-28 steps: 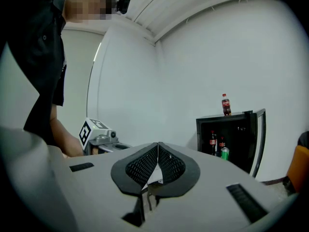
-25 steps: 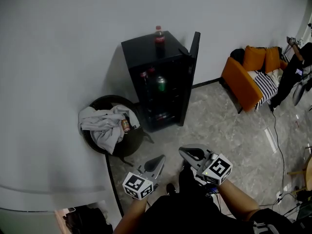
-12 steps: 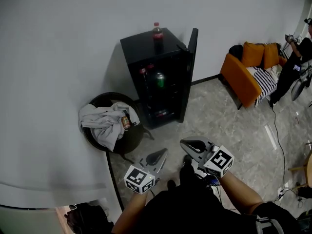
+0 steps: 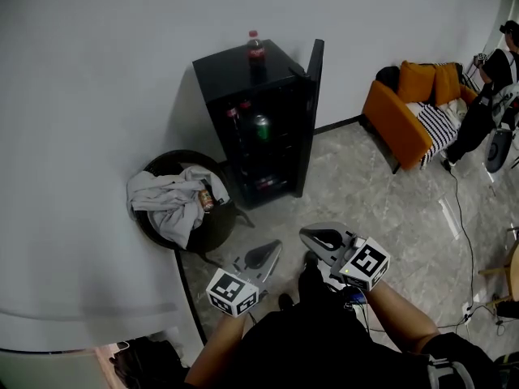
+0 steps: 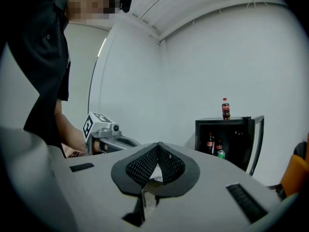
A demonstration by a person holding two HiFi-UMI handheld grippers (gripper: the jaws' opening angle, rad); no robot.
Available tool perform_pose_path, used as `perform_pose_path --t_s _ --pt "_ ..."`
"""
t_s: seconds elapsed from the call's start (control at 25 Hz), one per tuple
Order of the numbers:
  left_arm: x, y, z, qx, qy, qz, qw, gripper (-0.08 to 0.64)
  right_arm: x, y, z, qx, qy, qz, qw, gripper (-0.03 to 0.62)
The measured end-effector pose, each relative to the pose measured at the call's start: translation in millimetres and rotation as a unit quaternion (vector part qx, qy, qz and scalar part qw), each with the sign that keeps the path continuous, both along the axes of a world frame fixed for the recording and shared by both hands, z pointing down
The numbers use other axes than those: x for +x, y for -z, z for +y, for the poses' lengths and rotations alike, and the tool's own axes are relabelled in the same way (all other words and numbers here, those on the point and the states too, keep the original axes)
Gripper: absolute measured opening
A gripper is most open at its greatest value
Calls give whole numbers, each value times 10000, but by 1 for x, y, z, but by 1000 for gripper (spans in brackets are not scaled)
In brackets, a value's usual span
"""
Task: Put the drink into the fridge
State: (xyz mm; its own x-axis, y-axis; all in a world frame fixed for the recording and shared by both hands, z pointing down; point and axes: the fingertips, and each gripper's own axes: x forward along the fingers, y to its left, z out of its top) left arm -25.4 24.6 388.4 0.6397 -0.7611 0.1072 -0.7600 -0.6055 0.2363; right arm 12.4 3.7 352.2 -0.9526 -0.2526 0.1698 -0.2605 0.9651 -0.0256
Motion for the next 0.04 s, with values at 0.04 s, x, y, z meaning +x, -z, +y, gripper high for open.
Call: perform_pose_path --t_s 0.04 --pt "2 -1 -2 4 -16 11 10000 12 1 -2 -3 -14 -24 7 10000 21"
